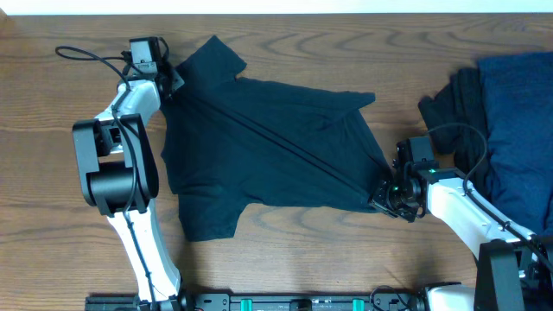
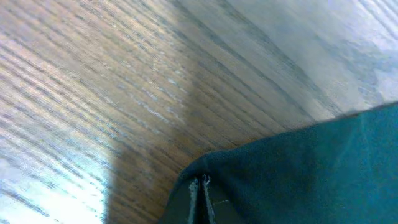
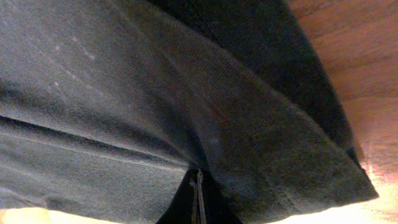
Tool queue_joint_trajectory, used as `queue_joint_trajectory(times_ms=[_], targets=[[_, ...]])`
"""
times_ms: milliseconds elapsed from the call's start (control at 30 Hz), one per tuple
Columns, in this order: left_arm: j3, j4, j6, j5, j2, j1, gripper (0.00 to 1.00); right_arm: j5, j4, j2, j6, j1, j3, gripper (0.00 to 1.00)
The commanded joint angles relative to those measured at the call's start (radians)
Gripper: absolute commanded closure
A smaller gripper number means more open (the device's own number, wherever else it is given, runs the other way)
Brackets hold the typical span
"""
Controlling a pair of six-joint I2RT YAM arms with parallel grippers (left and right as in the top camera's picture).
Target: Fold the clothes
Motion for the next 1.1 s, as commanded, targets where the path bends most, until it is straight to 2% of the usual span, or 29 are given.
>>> queue_joint_trajectory(times_ms=[0, 133, 167, 233, 300, 400, 433, 467, 533, 667, 800, 1067], targets=[[-0.005, 0.023, 0.023, 0.091, 0.0, 0.023, 0.89, 0.145, -0.025, 0.039, 0.017, 0.005, -0.064, 0.99], [-0.002, 0.045, 0.022, 0.185, -0.111, 0.022, 0.83, 0.145, -0.025, 0.039, 0.017, 0.005, -0.064, 0.99], [-0.003, 0.039, 0.022, 0.201, -0.148, 0.021, 0.78, 0.145, -0.025, 0.039, 0.017, 0.005, -0.064, 0.99], [-0.003, -0.003, 0.022, 0.232, -0.211, 0.019, 0.77, 0.14, -0.021, 0.039, 0.017, 0.005, -0.063, 0.99], [-0.003, -0.103, 0.022, 0.266, -0.273, 0.019, 0.76, 0.125, -0.012, 0.039, 0.015, 0.005, -0.056, 0.99], [-0.003, -0.34, 0.018, 0.28, -0.348, 0.019, 0.78, 0.084, -0.011, 0.039, -0.012, 0.005, -0.023, 0.99], [-0.003, -0.421, 0.018, 0.28, -0.364, 0.019, 0.81, 0.059, -0.013, 0.039, -0.035, 0.005, -0.004, 0.99], [-0.003, -0.506, 0.018, 0.28, -0.375, 0.017, 0.89, 0.037, -0.016, 0.039, -0.055, 0.005, 0.014, 0.99], [-0.003, -0.689, 0.019, 0.28, -0.38, 0.01, 0.94, -0.014, -0.038, 0.039, -0.106, 0.005, 0.064, 0.99], [-0.065, -0.885, 0.047, 0.291, -0.375, -0.025, 0.94, -0.046, -0.09, 0.039, -0.198, 0.005, 0.15, 0.99], [-0.165, -0.949, 0.144, 0.359, -0.375, -0.081, 0.94, -0.034, -0.095, 0.039, -0.264, -0.003, 0.2, 0.99], [-0.343, -0.949, 0.15, 0.366, -0.375, -0.164, 0.94, 0.037, -0.089, 0.04, -0.282, -0.055, 0.206, 0.99]])
